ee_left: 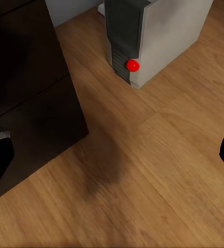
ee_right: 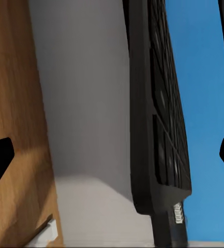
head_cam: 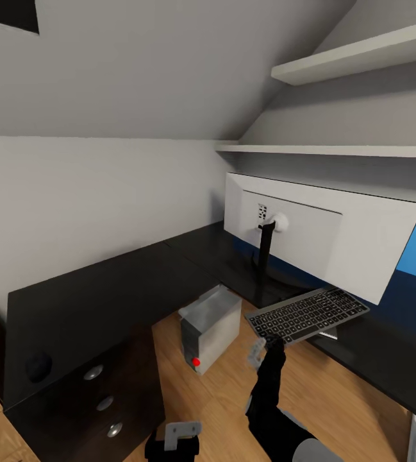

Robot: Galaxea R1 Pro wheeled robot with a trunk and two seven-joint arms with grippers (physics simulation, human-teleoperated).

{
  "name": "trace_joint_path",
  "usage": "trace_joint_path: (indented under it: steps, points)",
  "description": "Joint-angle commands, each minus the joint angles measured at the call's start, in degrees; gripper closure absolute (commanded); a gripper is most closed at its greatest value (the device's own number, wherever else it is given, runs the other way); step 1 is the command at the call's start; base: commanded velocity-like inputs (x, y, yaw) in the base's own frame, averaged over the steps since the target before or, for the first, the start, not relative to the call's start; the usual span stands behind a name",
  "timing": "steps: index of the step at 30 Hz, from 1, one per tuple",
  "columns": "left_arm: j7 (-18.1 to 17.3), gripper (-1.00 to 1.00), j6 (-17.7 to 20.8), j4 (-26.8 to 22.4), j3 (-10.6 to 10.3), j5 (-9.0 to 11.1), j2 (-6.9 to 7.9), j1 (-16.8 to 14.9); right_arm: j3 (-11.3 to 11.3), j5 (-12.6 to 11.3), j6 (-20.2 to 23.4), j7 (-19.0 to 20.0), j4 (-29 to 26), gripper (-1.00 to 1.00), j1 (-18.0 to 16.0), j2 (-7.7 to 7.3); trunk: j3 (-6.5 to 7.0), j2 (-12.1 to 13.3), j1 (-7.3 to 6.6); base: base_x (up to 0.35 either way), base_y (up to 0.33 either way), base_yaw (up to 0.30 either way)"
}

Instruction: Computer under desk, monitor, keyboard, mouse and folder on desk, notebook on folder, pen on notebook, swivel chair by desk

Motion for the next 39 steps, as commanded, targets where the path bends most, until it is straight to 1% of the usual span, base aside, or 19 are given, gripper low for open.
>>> trace_joint_path:
  steps: [1, 2, 3, 10, 24, 31, 39]
  points:
    - [0.3, -1.00, 0.3, 0.0, -0.1, 0.1, 0.00, 0.0, -0.4, 0.3, 0.5, -0.1, 0.0, -1.00, 0.0, -0.02, -0.06, 0.0, 0.00, 0.000, 0.000, 0.000]
    - [0.3, -1.00, 0.3, 0.0, -0.1, 0.1, 0.00, 0.0, -1.1, 0.3, 0.5, -0.1, 0.0, -1.00, 0.0, -0.03, -0.06, 0.0, 0.00, 0.000, 0.000, 0.000]
    - [0.3, -1.00, 0.3, 0.0, -0.1, 0.1, 0.00, 0.0, -1.3, 0.3, 0.6, -0.1, 0.0, -1.00, 0.0, -0.04, -0.06, 0.0, 0.00, 0.000, 0.000, 0.000]
    - [0.3, -1.00, 0.3, 0.0, -0.1, 0.2, 0.00, 0.0, -2.2, 0.4, 0.7, -0.1, 0.0, -1.00, 0.0, -0.05, -0.06, 0.0, 0.00, 0.000, 0.000, 0.000]
    - [0.3, -1.00, 0.3, 0.2, 0.0, 0.2, 0.00, 0.0, -2.4, 0.4, 0.7, -0.1, 0.0, -1.00, 0.0, 0.03, -0.06, 0.0, 0.00, 0.000, 0.000, 0.000]
    - [0.3, -1.00, 0.3, 1.6, -0.2, 0.1, 0.00, 0.0, -2.4, 0.4, 0.7, -0.1, 0.0, -1.00, 0.0, 0.00, -0.06, 0.0, 0.00, 0.000, 0.000, 0.000]
    - [0.3, -1.00, 0.3, 1.9, -0.2, 0.1, 0.00, 0.0, -2.4, 0.4, 0.7, -0.2, 0.0, -1.00, 0.0, 0.00, -0.06, 0.0, 0.00, 0.000, 0.000, 0.000]
